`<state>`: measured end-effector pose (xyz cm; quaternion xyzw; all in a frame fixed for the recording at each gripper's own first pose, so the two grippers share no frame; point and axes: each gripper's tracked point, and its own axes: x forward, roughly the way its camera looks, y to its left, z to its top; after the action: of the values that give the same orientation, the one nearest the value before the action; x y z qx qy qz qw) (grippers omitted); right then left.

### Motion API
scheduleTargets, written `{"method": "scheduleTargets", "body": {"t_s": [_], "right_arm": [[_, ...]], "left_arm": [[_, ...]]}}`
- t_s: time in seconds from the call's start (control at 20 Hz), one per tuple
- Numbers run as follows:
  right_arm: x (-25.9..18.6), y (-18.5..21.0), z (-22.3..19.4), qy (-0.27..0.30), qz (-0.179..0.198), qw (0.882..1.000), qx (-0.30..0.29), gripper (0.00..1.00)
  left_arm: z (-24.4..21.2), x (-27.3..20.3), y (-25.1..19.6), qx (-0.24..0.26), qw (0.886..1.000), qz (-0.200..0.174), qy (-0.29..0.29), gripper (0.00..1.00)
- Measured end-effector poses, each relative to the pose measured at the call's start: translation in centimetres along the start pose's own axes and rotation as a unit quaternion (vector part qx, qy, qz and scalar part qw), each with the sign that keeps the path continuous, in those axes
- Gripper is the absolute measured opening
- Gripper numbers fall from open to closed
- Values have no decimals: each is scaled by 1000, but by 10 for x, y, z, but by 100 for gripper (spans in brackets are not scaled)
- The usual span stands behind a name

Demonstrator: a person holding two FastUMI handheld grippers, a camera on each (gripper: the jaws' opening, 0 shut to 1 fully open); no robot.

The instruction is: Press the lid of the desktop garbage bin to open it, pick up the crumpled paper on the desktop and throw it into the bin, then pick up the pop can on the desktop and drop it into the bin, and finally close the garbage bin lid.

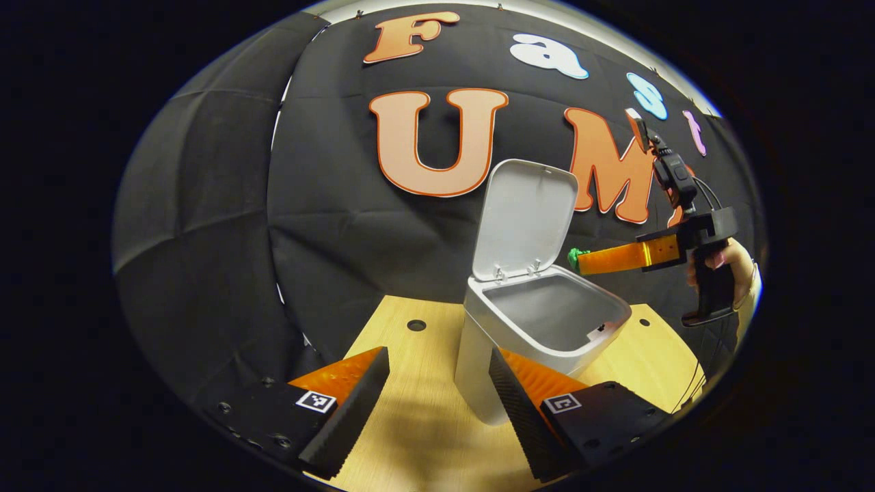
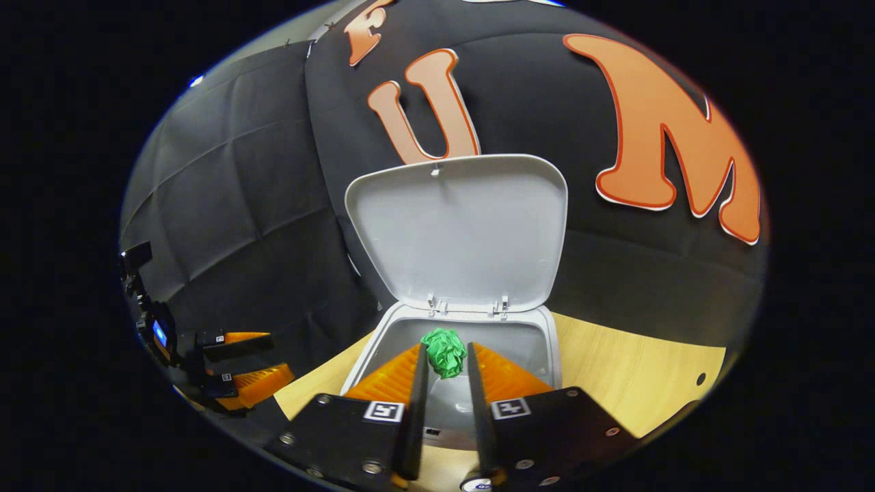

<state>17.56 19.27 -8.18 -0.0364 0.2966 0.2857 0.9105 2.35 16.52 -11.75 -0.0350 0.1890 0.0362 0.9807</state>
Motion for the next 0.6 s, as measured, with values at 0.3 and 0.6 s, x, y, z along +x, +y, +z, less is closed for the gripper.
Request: {"method": "scheduleTargets", "body": {"t_s": [0.3,0.6], "right_arm": [[11,-1,-8,9,-6,1000,8,96],[2,-6,0,-10,-22,1000,-6,96]], "left_arm": [[4,7,1,1,1000,-5,-4,92],[5,9,-6,-3,1000,-11,-3,94]]}}
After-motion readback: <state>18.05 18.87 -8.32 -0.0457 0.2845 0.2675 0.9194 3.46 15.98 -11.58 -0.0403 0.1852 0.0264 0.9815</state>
